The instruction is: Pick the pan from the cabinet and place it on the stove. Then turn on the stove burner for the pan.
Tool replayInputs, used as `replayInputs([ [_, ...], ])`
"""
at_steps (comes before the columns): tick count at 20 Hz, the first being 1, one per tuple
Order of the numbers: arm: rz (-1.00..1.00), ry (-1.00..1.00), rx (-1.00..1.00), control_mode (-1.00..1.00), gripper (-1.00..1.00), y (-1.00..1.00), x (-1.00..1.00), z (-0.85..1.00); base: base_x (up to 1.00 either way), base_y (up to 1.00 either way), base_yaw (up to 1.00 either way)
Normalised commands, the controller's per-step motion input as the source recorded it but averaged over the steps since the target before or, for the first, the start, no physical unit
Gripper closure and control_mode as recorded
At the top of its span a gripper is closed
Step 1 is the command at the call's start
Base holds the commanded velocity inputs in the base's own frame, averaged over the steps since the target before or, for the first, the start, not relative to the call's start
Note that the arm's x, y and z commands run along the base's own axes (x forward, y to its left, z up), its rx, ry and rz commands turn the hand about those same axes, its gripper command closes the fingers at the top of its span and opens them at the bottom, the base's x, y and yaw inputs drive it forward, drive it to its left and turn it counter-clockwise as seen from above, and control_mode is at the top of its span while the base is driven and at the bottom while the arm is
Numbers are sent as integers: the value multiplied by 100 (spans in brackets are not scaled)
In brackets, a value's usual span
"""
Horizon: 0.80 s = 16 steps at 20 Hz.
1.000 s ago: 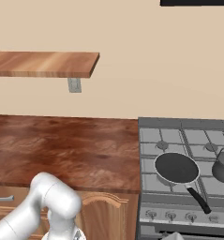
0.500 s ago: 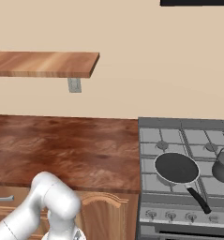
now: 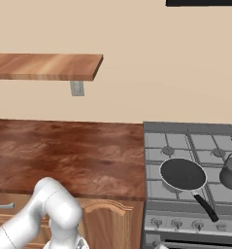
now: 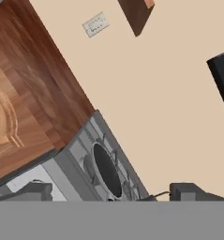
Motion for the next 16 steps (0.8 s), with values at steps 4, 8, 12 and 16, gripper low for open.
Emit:
replayInputs([
  [4, 0, 6, -4, -100, -100, 9, 8, 1, 0, 0, 0],
  [8, 0, 0, 0, -100, -100, 0, 0, 0, 0, 0, 0],
  [12, 0, 0, 0, -100, -100, 4, 0, 0, 0, 0, 0],
  [16, 0, 0, -1, -100, -100, 8, 0, 0, 0, 0, 0],
])
